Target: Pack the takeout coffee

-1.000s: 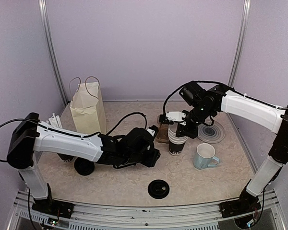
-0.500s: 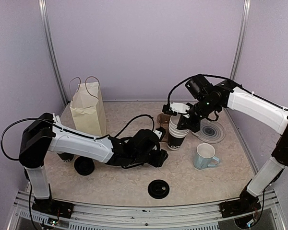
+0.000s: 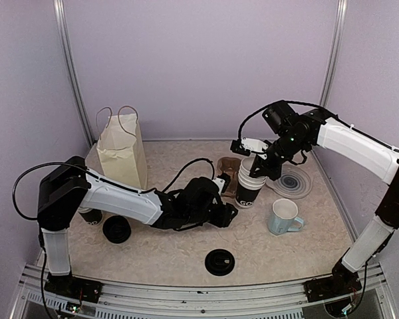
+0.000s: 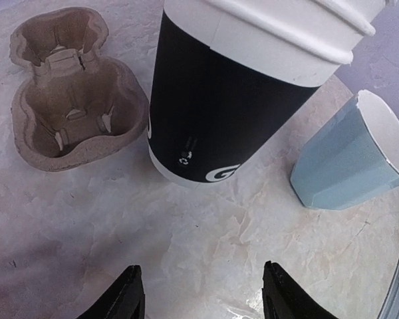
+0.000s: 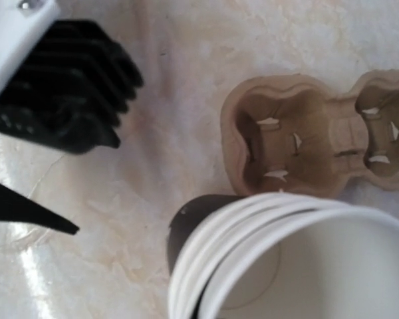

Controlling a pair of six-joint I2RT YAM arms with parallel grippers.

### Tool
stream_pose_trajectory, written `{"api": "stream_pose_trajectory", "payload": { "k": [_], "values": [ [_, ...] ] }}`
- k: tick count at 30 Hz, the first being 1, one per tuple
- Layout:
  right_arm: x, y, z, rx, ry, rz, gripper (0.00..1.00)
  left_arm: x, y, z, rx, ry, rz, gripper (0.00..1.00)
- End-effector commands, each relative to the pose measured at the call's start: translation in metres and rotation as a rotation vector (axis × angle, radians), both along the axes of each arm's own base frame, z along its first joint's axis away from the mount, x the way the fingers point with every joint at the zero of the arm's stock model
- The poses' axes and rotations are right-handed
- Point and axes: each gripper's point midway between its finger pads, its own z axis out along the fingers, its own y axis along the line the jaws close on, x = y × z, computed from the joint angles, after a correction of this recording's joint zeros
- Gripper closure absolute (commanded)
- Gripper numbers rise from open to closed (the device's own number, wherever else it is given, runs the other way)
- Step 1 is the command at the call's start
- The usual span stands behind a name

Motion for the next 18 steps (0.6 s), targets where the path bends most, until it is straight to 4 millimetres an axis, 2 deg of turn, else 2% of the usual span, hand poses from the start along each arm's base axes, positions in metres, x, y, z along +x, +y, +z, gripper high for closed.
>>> {"api": "stream_pose_trajectory", "payload": {
  "k": [1, 3, 6, 10, 13, 18],
  "values": [
    [0.015, -0.008, 0.013, 0.000, -0.062, -0.061, 1.00, 0.008, -0.009, 0.025, -0.160, 0.045, 0.033, 0.39],
    [0.021, -0.013, 0.005, -0.032, -0.059, -0.088, 1.00, 0.015, -0.003, 0.041, -0.291, 0.120, 0.084, 0.36],
    [0.015, -0.010, -0.004, -0.023, -0.032, -0.060, 1.00, 0.026, 0.008, 0.068, -0.472, 0.200, 0.121, 0.34],
    [0.012, -0.005, -0.008, 0.001, -0.004, -0.051, 1.00, 0.035, -0.002, 0.094, -0.604, 0.261, 0.111, 0.36],
    [0.011, -0.002, -0.007, 0.021, 0.004, -0.048, 1.00, 0.038, -0.013, 0.101, -0.683, 0.302, 0.089, 0.37],
    [0.008, -0.002, -0.010, 0.025, 0.016, -0.047, 1.00, 0.038, -0.030, 0.097, -0.760, 0.389, 0.044, 0.40]
  ]
}}
